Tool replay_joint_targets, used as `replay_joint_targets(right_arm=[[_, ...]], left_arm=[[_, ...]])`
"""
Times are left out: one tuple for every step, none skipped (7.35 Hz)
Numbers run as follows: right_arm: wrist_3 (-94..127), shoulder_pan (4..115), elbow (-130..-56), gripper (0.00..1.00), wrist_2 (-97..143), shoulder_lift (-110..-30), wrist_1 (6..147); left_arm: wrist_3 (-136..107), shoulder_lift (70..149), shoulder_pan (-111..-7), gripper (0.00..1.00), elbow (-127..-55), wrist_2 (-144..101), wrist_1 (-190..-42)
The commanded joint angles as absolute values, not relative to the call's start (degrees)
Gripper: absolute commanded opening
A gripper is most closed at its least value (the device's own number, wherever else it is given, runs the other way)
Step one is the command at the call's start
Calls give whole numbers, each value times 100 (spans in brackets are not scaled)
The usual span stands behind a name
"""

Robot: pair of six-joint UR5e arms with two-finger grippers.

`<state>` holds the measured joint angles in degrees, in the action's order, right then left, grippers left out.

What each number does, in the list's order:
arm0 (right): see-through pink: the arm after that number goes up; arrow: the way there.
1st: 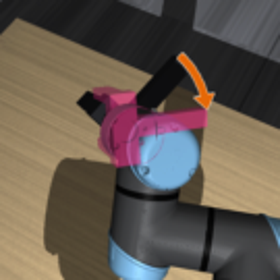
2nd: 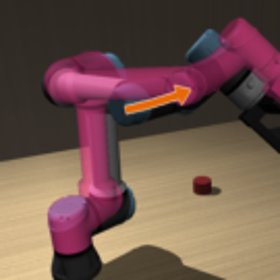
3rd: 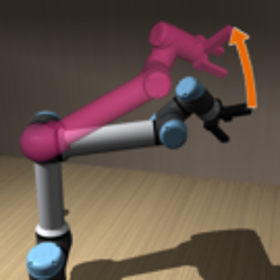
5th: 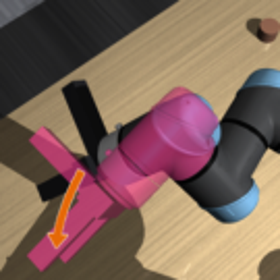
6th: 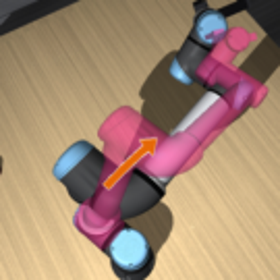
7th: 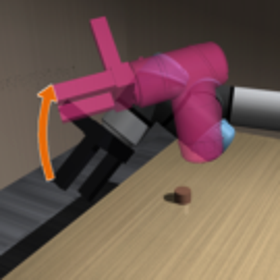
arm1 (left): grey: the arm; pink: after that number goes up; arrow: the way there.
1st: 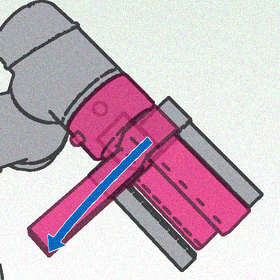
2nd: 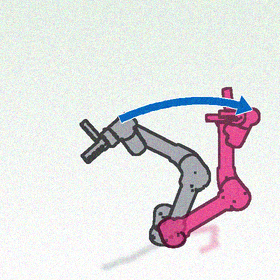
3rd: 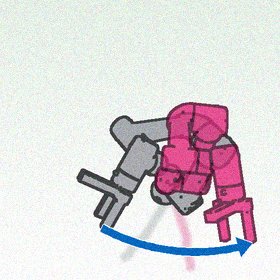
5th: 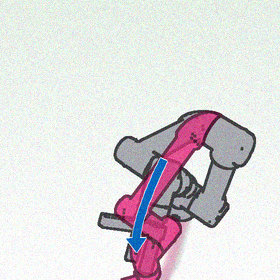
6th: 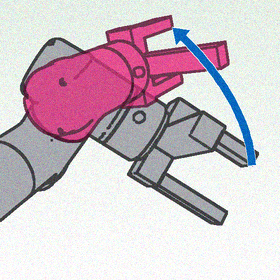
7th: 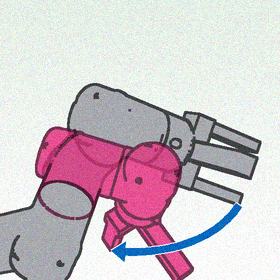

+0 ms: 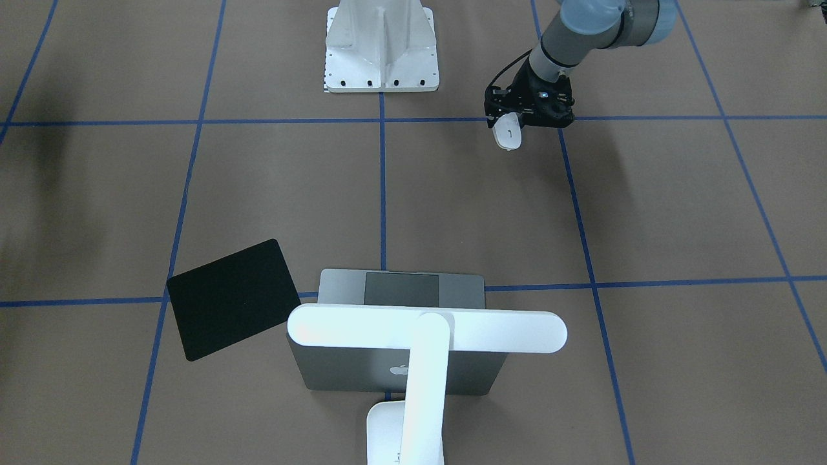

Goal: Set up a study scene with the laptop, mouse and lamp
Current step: 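Carry the white mouse with the left gripper over the black mouse pad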

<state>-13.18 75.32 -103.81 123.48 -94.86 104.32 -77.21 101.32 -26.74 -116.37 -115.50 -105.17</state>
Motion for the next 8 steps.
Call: replay_joint_targets(right_arm=[[-1519,7724,-10275,100,12331,-9475,10406],[-1651,7839,-10205,100,12366,-9466,10406],[-1626,7866,-10195,100,12418,-9448,10406],[-1556,7866,-10195,100,12506,-9396,10415],[-1329,7866,-10143,100,12498,-9326,10406],[-1275,7866,-10099,100,12507,-9229,10406],[-1266,7866,-10099,100,12507,-9229,10406],[-1257,7866,-10107,100,12516,-9220,10406]], left_arm=[[-7743,11176,-2873,9,-11619,-11540,-9513],[-7752,11432,-2926,8,-11602,-11531,-9327],[-7952,11704,-2962,6,-11488,-11531,-9282],[-8189,12020,-2953,3,-11270,-11523,-9273],[-8365,12267,-2953,1,-11128,-11409,-9272],[-8611,12600,-2944,0,-10875,-11313,-9272],[-8866,12969,-2944,0,-10602,-11216,-9272],[-8981,13286,-2936,0,-10330,-11050,-9272]])
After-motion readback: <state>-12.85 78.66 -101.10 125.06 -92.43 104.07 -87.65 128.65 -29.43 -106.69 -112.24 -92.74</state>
